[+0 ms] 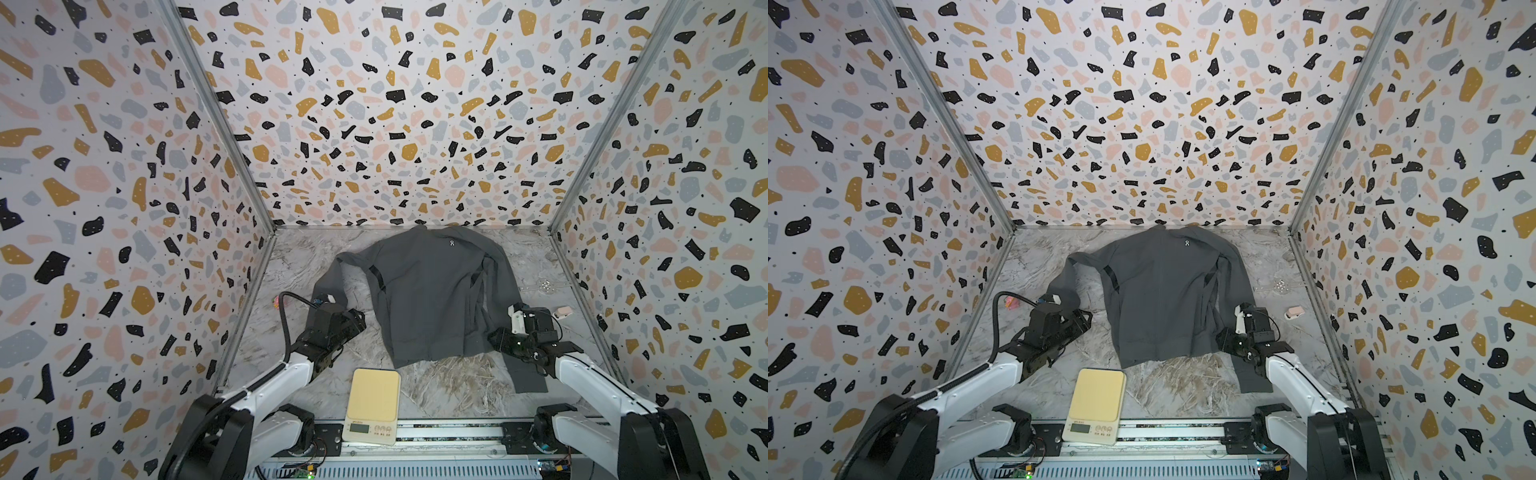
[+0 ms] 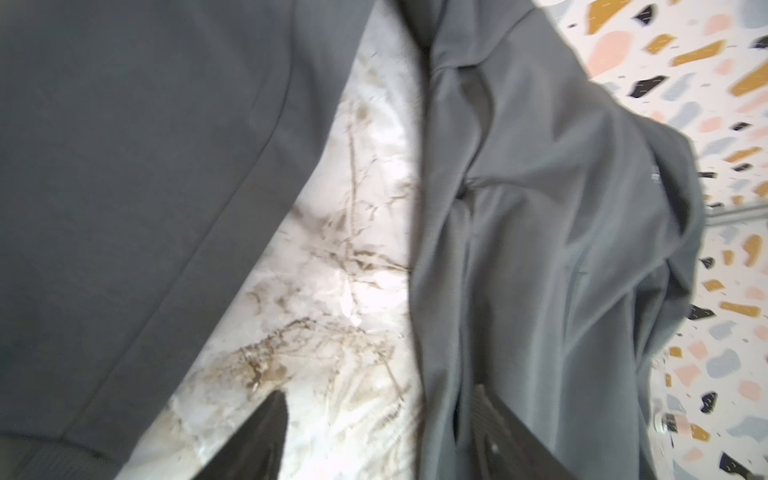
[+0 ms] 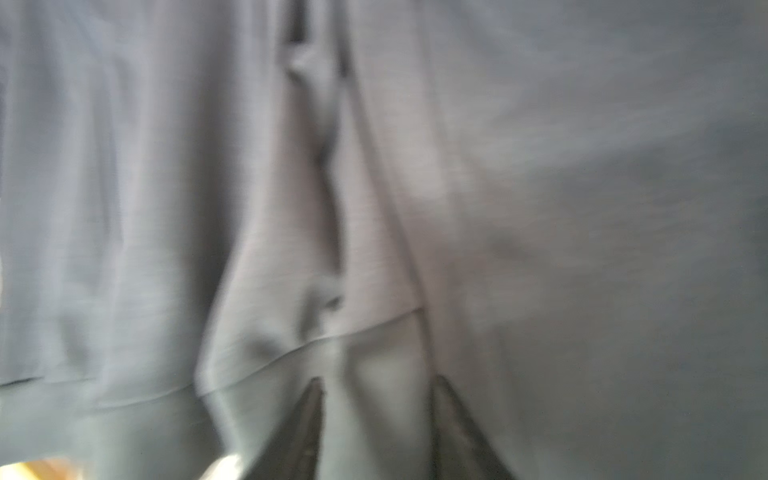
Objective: Zip up the jacket
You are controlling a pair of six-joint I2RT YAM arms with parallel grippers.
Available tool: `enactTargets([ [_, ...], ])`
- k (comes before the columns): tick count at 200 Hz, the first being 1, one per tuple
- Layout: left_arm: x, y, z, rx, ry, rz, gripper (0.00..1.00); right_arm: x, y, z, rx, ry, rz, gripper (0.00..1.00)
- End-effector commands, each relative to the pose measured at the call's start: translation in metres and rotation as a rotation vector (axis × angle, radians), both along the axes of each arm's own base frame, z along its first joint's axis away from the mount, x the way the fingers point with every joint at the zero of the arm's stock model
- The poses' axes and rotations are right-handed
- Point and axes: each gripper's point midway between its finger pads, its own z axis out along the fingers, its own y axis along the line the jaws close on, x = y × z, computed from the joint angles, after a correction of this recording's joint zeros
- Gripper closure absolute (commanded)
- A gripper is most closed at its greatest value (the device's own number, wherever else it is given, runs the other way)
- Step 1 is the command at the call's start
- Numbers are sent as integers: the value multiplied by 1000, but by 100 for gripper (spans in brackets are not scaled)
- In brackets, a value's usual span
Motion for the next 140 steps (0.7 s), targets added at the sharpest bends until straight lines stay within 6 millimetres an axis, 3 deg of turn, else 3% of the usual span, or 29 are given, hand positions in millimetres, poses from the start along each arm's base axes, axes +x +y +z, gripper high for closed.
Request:
enactTargets([
  [1, -17, -4, 1, -72, 26, -4, 25, 3, 21, 36, 31, -49, 34, 46],
  [22, -27, -23, 7, -187, 28, -17, 24, 4, 42, 54, 30, -71, 83, 43],
  [65, -35, -68, 14, -256, 26, -79, 23, 12, 59, 53, -23, -59, 96, 42],
  [107, -28, -85, 4, -253, 33, -107, 23, 17, 38, 73, -264, -131, 2, 41],
  [140, -26, -98, -4, -225, 53, -141, 22, 14, 19, 76, -410, -133, -35, 40],
])
